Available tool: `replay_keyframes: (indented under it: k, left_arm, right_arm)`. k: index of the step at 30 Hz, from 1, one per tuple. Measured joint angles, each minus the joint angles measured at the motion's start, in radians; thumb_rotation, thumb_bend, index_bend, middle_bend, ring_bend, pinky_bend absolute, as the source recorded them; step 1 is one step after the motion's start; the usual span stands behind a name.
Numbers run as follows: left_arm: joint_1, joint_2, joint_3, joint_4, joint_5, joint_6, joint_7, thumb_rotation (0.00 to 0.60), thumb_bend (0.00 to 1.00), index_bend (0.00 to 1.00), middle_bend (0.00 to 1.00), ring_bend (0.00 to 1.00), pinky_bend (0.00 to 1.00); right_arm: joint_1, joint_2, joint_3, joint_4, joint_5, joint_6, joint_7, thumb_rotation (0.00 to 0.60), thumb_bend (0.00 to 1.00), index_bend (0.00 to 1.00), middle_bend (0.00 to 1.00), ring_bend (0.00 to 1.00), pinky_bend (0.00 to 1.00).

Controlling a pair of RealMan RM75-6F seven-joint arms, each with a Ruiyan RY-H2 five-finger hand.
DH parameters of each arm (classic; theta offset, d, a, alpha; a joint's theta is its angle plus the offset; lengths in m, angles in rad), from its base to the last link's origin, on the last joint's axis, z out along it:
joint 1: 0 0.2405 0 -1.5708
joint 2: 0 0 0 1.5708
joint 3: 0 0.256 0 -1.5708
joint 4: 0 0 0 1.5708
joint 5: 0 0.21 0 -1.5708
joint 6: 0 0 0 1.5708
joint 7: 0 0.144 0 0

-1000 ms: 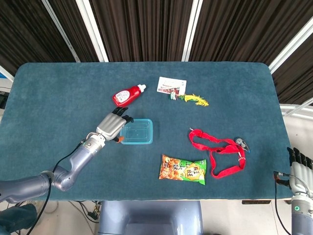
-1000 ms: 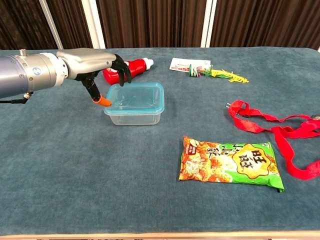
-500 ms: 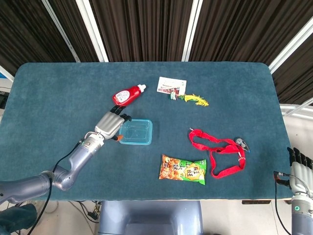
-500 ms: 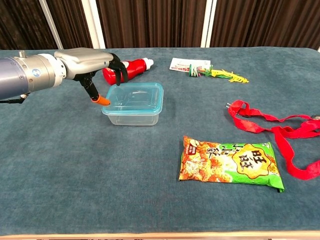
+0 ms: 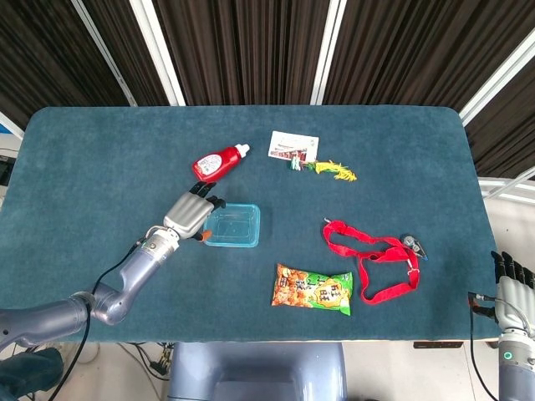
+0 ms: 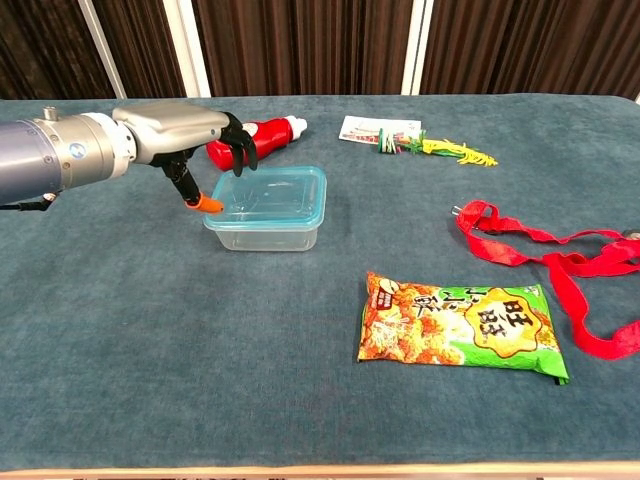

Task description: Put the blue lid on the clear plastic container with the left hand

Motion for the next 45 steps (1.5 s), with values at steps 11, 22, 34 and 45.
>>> replay_keyframes:
  k: [11,22,34,45]
  left_arm:
    - [0.002,-0.004,0.002,0.003,-0.007,-0.005,0.017,0.6,0.23,0.29,0.33,0.0,0.07]
    - [0.005,0.027,-0.009,-0.074,0.029,0.036,0.015,0.6,0.27,0.28,0.24,0.0,0.07]
    - [-0.04,-0.014,-0.038,-0.084,0.083,0.053,0.037,0.6,0.44,0.44,0.43,0.04,0.07]
    - [-0.086,-0.098,-0.074,0.013,0.033,0.029,0.065,0.6,0.47,0.6,0.6,0.14,0.07]
  right_arm:
    - [0.0,0.001,0.0,-0.002,0.0,-0.001,0.001,0.6,0.27,0.04,0.0,0.0,0.0]
    - [-0.002,0.004,0.0,-0.007,-0.004,0.003,0.003,0.6,0.27,0.04,0.0,0.0,0.0]
    - [-0.001,0.003,-0.001,-0.004,0.001,-0.001,0.0,0.6,0.27,0.04,0.0,0.0,0.0]
    - [0.002,0.0,-0.002,0.002,0.009,-0.009,-0.005,0.6,0.27,0.04,0.0,0.0,0.0]
